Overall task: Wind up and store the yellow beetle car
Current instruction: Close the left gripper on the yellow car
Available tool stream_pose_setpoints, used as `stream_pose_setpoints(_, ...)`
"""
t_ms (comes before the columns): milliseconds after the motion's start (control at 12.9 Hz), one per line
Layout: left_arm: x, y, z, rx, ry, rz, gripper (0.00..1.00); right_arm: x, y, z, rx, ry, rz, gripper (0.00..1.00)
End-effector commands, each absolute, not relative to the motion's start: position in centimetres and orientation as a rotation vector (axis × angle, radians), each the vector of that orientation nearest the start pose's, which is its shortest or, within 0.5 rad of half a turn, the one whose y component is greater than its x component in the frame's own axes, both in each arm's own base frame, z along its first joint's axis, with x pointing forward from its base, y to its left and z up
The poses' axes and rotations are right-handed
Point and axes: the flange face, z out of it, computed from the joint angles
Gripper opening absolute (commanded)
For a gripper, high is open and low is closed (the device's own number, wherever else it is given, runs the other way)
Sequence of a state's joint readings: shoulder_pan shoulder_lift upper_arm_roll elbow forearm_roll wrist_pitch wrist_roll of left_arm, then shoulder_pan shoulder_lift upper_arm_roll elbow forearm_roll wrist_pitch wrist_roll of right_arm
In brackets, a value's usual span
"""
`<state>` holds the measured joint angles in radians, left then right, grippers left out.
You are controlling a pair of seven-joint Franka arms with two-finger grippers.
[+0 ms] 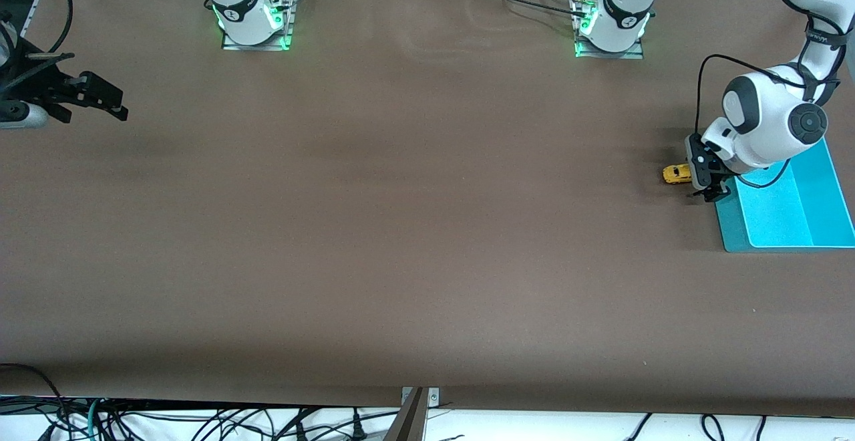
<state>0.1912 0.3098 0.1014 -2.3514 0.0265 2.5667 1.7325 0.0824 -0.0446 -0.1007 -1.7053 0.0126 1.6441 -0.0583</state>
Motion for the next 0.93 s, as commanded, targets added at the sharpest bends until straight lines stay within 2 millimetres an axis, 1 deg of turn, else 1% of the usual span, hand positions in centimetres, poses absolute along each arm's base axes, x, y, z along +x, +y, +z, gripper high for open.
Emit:
stream_pose_setpoints(0, 47.67, 14.67, 18.6, -2.363, 2.148, 0.131, 1.0, 55.13, -1.82, 59.13, -3.139, -0.039, 0.07, 1.0)
stream_pose_setpoints(155, 47.67, 14.67, 18.6, -2.361, 2.145, 0.127, 0.99, 54.93, -1.6, 59.16, -3.141, -0.039, 0.089, 1.0)
stream_pose_setpoints(232, 47.65, 14.67, 18.52, -2.361, 2.146, 0.129, 0.89, 55.02, -1.18, 59.17, -3.142, -0.044, 0.085, 1.0)
stream_pose_setpoints(310, 47.65, 14.67, 18.52, -2.361, 2.146, 0.129, 0.82, 55.13, -1.08, 59.09, -3.142, -0.044, 0.085, 1.0)
stream_pose_setpoints(387, 47.71, 14.69, 18.57, -2.361, 2.145, 0.127, 0.71, 55.22, -1.1, 59.04, -3.144, -0.044, 0.08, 1.0)
stream_pose_setpoints(465, 47.7, 14.68, 18.56, -2.361, 2.146, 0.129, 0.5, 55.22, -0.95, 59.04, -3.146, -0.046, 0.08, 1.0)
stream_pose_setpoints(542, 47.63, 14.67, 18.51, -2.372, 2.137, 0.128, 0.36, 55.18, -1.05, 59.12, -3.147, -0.044, 0.078, 1.0)
stream_pose_setpoints(620, 47.66, 14.71, 18.6, -2.389, 2.127, 0.118, 0.28, 55.18, -1.42, 59.2, -3.15, -0.042, 0.076, 1.0)
stream_pose_setpoints(697, 47.63, 14.73, 18.7, -2.404, 2.121, 0.11, 0.18, 55.13, -1.47, 59.16, -3.154, -0.047, 0.083, 1.0)
stream_pose_setpoints(852, 47.74, 14.75, 19.1, -2.402, 2.119, 0.104, 0.08, 54.99, -1.88, 59.48, -3.177, -0.049, 0.078, 1.0)
